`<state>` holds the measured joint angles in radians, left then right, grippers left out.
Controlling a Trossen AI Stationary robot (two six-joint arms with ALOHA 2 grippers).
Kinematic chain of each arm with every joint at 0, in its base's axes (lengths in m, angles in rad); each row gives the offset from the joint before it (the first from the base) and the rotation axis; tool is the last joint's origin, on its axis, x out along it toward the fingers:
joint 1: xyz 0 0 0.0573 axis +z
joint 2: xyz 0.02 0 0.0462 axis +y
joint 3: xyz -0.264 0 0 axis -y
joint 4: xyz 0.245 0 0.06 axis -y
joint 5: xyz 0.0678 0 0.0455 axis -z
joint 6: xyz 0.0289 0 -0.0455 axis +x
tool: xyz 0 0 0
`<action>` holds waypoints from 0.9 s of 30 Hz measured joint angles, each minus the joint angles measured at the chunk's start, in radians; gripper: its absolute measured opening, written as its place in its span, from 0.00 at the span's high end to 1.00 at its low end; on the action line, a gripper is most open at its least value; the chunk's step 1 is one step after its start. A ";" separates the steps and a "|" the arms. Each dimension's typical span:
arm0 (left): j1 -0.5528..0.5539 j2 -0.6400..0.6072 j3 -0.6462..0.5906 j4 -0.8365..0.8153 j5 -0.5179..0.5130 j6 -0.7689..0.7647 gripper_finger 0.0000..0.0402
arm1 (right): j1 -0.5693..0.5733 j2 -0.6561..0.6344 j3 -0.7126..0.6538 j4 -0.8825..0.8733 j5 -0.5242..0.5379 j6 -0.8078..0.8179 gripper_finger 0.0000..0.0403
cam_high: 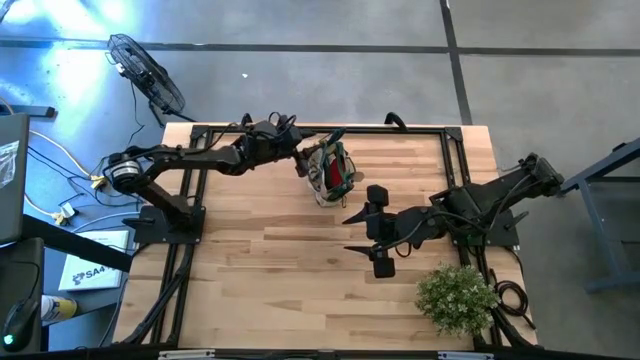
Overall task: Pick & Place Garden tools in Gardening bag
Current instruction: Put the brown trowel into the light brown gardening bag, then return to Home Position
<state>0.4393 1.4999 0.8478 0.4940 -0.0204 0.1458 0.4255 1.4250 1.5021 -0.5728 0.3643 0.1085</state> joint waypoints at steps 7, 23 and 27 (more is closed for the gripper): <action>-0.001 -0.151 -0.001 -0.100 -0.078 0.024 0.53 | -0.001 0.000 0.000 -0.001 0.007 0.000 0.40; -0.001 -0.702 -0.001 -0.566 -0.035 0.029 0.54 | -0.057 0.020 0.000 -0.014 -0.061 -0.024 0.40; -0.001 -0.780 -0.001 -0.668 -0.047 0.033 0.62 | -0.091 0.033 0.000 0.005 -0.044 -0.031 0.41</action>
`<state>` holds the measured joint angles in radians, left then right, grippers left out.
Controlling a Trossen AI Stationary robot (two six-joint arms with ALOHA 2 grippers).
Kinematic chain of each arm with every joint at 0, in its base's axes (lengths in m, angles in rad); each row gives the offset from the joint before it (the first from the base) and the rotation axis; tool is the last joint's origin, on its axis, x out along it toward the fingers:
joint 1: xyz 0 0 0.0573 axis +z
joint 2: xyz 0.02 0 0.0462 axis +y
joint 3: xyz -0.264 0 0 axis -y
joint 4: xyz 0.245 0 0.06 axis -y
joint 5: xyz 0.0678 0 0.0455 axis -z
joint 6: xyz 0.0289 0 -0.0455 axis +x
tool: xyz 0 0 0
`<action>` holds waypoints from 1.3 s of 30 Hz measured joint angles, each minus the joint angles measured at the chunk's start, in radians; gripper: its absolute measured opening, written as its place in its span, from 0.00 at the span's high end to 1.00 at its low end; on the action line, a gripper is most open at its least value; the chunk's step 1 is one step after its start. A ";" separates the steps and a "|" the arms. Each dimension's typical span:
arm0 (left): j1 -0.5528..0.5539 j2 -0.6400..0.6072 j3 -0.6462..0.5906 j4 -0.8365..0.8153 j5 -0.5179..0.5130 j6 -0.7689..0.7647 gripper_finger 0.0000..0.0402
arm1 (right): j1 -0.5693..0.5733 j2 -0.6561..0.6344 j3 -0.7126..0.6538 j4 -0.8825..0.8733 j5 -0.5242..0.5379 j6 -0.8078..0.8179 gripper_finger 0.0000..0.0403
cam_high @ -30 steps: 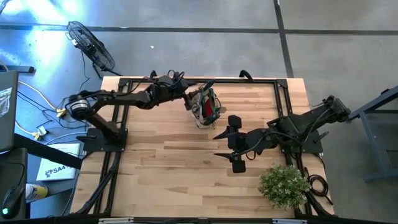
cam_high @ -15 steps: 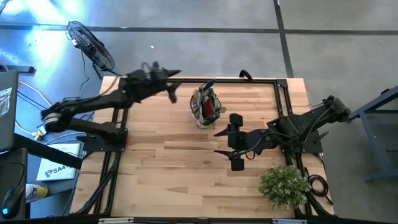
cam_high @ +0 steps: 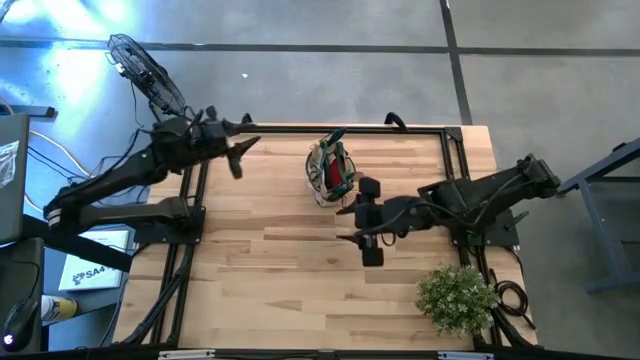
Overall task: Pick & Place Garden tools in Gardening bag
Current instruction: Return to Home Position
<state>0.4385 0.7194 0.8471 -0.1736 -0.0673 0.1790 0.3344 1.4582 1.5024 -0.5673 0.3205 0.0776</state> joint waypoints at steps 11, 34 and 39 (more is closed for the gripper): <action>0.000 -0.219 0.000 -0.270 -0.019 0.079 0.97 | -0.074 -0.079 0.000 -0.027 -0.004 -0.091 0.78; 0.000 -0.717 -0.016 -0.628 -0.020 -0.095 1.00 | -0.346 -0.725 -0.487 -0.104 -0.314 -0.157 0.99; 0.000 -0.708 -0.083 -0.606 0.020 -0.133 1.00 | -0.407 -0.909 -0.752 0.136 -0.378 -0.106 0.99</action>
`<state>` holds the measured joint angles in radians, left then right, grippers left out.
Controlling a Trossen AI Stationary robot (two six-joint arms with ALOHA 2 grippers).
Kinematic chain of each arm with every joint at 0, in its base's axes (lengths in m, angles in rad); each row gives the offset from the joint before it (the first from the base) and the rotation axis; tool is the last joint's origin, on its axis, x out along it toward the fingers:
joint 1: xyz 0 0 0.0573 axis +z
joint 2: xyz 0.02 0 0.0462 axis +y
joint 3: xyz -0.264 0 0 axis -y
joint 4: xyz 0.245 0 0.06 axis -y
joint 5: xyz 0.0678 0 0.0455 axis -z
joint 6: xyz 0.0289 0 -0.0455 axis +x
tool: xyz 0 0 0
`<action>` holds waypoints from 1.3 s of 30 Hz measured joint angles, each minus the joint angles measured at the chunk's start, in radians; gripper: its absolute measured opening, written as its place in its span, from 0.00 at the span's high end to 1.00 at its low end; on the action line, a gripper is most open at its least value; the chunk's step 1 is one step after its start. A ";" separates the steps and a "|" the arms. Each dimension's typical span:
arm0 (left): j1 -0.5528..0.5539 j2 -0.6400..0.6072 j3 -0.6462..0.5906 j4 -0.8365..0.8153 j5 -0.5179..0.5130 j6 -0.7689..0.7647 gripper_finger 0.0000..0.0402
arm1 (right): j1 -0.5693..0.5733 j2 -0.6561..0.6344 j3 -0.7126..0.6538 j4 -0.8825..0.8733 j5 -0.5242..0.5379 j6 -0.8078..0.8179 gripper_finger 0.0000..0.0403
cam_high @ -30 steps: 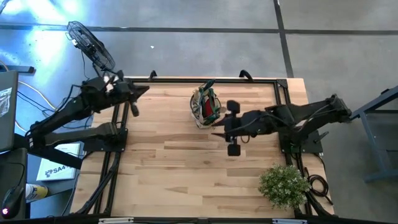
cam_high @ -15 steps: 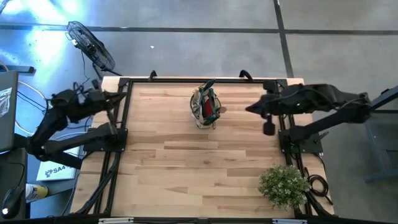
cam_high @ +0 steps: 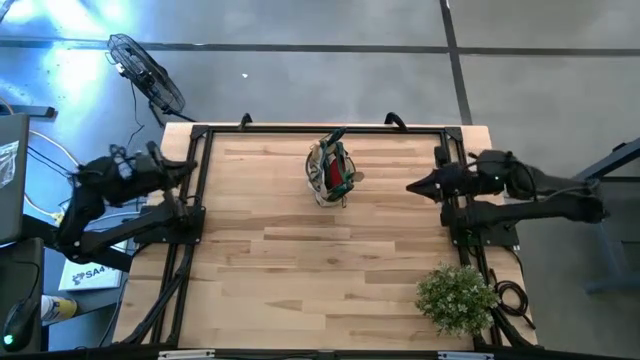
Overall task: Pick & Place Garden tools in Gardening bag
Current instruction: Return to Home Position
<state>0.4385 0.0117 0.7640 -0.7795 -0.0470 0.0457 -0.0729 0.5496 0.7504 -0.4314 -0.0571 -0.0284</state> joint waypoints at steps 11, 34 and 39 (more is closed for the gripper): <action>0.000 -0.004 -0.241 0.230 0.098 -0.055 1.00 | -0.062 -0.248 -0.404 0.379 -0.012 0.156 0.99; 0.000 -0.005 -0.524 0.613 0.185 -0.213 1.00 | -0.053 -0.270 -0.696 0.695 -0.012 0.265 0.99; 0.000 -0.005 -0.544 0.614 0.187 -0.207 1.00 | -0.023 -0.269 -0.741 0.715 0.081 0.252 0.99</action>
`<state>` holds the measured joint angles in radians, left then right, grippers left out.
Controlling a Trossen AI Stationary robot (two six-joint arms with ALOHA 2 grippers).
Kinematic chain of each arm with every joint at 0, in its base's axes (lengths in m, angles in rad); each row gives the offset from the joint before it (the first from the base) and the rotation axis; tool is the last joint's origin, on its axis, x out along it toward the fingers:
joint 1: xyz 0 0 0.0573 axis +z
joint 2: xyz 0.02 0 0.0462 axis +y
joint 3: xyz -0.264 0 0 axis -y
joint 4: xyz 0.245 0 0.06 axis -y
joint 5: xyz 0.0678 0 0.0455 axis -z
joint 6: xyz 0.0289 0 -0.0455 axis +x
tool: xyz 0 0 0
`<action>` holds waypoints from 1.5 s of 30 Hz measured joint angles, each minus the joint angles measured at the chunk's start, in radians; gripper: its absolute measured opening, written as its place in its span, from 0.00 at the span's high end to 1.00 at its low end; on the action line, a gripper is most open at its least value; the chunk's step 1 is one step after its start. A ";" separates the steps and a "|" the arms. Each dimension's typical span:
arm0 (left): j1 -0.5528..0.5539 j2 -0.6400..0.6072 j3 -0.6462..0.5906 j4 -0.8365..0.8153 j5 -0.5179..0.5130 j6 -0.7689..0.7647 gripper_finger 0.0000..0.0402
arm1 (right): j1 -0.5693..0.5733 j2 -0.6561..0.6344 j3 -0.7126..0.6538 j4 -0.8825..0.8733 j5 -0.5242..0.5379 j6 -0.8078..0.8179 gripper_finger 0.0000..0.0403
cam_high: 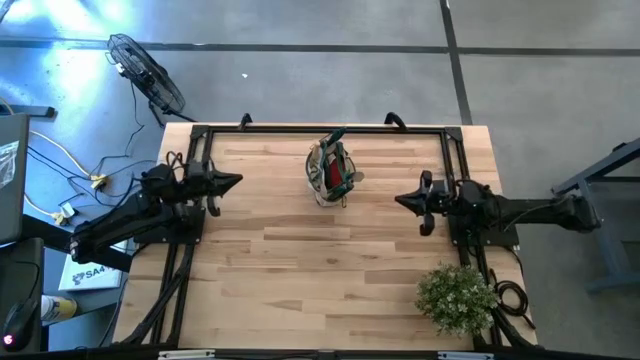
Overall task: Pick & Place Garden tools in Gardening bag
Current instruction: Return to Home Position
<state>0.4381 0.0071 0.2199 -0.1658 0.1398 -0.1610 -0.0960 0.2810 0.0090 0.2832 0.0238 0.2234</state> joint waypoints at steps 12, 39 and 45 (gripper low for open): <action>0.000 0.000 0.000 -0.013 0.031 0.022 1.00 | 0.059 -0.036 0.000 -0.022 0.026 -0.037 0.99; 0.000 0.000 0.000 -0.019 0.063 -0.001 1.00 | 0.142 -0.274 0.041 -0.248 0.062 -0.122 0.99; 0.000 0.000 0.000 -0.019 0.080 -0.001 1.00 | 0.142 -0.273 0.025 -0.221 0.019 -0.099 0.99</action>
<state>0.4381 0.0068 0.2203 -0.1848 0.2194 -0.1623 0.0460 0.0082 0.0339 0.0619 0.0432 0.1246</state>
